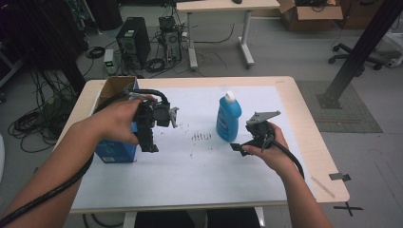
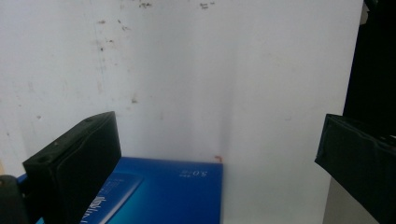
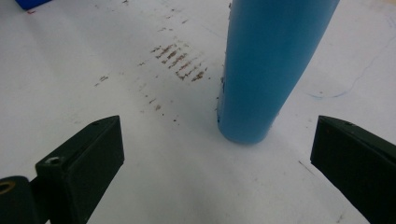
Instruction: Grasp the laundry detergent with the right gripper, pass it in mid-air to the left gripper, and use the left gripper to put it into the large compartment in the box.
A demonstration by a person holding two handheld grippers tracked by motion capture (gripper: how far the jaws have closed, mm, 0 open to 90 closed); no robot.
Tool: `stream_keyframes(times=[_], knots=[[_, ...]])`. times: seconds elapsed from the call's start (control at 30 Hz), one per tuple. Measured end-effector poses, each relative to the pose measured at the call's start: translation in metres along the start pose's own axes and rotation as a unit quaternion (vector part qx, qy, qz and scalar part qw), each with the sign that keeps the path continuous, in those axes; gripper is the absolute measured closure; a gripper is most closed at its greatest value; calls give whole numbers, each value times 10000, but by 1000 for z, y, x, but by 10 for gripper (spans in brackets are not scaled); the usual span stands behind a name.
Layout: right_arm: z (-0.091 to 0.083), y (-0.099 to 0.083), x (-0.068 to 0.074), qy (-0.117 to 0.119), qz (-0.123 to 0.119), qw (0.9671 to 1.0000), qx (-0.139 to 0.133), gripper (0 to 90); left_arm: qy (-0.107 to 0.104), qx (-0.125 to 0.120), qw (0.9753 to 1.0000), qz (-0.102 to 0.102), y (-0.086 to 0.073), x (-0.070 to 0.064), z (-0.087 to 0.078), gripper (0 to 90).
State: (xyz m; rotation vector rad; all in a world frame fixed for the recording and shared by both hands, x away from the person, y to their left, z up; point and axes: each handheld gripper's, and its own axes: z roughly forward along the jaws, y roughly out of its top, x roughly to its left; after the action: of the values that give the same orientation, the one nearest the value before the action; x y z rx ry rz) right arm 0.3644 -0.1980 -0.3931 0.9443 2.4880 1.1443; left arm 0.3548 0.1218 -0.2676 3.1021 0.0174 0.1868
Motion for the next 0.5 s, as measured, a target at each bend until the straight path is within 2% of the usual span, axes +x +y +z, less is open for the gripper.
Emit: stream_keyframes(times=[0.27, 0.5], knots=[[7, -4, 4, -351, 221, 9978, -518, 26, 30, 12, 10000, 55, 6, -2, -4, 2], [15, -4, 8, -540, 326, 9951, -761, 25, 25, 19, 9999, 103, 11, -3, -3, 2]])
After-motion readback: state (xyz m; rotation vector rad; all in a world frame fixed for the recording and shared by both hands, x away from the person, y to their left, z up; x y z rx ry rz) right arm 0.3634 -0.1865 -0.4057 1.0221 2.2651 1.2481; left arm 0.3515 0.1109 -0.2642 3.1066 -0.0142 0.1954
